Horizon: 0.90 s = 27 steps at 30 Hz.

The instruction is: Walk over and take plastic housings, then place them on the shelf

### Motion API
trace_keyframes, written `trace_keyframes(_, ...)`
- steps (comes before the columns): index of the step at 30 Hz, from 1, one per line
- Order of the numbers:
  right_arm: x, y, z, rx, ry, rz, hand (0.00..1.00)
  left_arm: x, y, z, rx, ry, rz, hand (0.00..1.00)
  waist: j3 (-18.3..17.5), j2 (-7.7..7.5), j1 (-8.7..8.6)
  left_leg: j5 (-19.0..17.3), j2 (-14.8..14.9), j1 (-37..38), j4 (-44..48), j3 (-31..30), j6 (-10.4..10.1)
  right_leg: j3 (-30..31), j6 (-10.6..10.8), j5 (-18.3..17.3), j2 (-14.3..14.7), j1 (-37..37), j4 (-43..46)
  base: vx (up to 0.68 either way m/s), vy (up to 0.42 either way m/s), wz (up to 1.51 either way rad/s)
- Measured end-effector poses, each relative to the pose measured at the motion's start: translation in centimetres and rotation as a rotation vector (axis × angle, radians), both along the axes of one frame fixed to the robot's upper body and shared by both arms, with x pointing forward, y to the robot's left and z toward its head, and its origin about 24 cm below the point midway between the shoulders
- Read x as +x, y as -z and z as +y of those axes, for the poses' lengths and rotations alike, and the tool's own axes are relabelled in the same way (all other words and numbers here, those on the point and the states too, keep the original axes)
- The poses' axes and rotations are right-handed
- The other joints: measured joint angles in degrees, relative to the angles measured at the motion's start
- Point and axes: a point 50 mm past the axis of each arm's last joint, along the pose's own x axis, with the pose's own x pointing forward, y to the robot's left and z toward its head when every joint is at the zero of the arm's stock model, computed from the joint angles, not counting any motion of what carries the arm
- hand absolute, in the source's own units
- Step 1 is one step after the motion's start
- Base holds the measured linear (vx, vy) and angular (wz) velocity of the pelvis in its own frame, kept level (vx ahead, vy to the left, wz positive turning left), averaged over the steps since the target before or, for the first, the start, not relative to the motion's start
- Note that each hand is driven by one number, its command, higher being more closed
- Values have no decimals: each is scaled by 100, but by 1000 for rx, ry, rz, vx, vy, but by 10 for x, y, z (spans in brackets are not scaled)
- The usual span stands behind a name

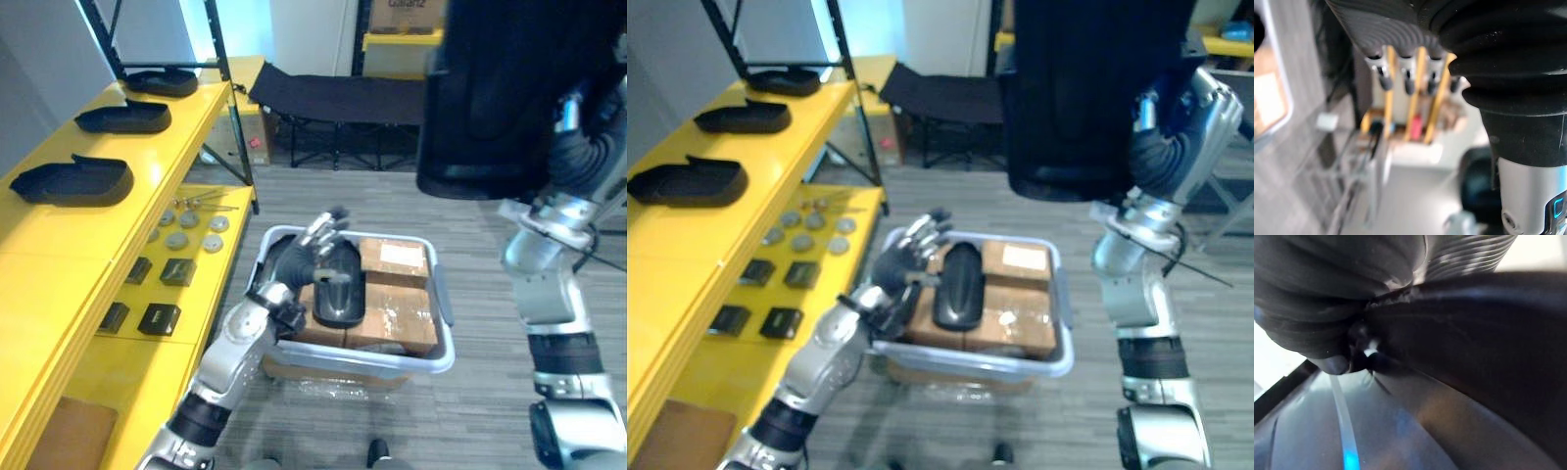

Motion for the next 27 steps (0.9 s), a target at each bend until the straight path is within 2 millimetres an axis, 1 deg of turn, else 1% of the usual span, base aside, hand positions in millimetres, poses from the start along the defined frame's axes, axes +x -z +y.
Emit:
trace_keyframes(2, 2, -1, 7, -15, -36, 15, 100, 7, 7, 1, 39, -10, 51, 0, -36, 24, 5, 60, 0, 77, -120, 54, -8, 26, 1, 22, 5, 11, -38, -15, 1, -8)
trace_keyframes(4, 3, 1, 12, -22, -57, 30, 100, 9, 9, 1, 39, -9, 77, 0, -38, 26, 3, 64, 0, 75, -129, 93, -9, 49, -2, 56, 7, 8, -89, -25, 8, -9)
trace_keyframes(8, 7, 7, 23, -44, -107, 88, 100, 13, 4, -2, -2, -4, 92, 0, -40, 24, -4, 66, -16, 75, -139, 115, -7, 117, 3, 107, 7, 13, -153, -9, 16, -4)
trace_keyframes(13, 10, 17, 37, -82, -170, 137, 100, 22, 7, 4, 13, -107, 113, 0, -45, 13, -10, 66, -19, 75, -139, 106, -6, 118, 3, 111, 6, 24, -160, 0, 0, 0)
trace_keyframes(16, 10, 29, 40, -68, -192, 167, 100, 24, 7, 8, 5, -148, 102, 0, -88, -57, -9, 67, -19, 73, -142, 101, -6, 121, 2, 110, 5, 26, -162, 0, 0, 0)
trace_keyframes(18, 9, 40, 42, -65, -203, 218, 100, 26, 3, 11, -17, -176, 74, 0, -146, -151, -9, 66, -21, 74, -147, 101, -5, 127, 1, 109, 3, 27, -163, 0, 0, 0)
trace_keyframes(21, 12, 55, 44, -44, -212, 277, 100, 27, 0, 14, -40, -209, 56, 0, -211, -254, -12, 77, -32, 129, -194, 113, 10, 128, -1, 108, -5, 41, -152, -17, 8, -2)
trace_keyframes(27, 9, 75, 43, -21, -214, 350, 100, 27, -12, 16, -96, -235, 16, 0, -215, -266, -9, 98, -47, 194, -237, 113, 11, 112, -24, 86, -16, 91, -144, -26, 12, 1)
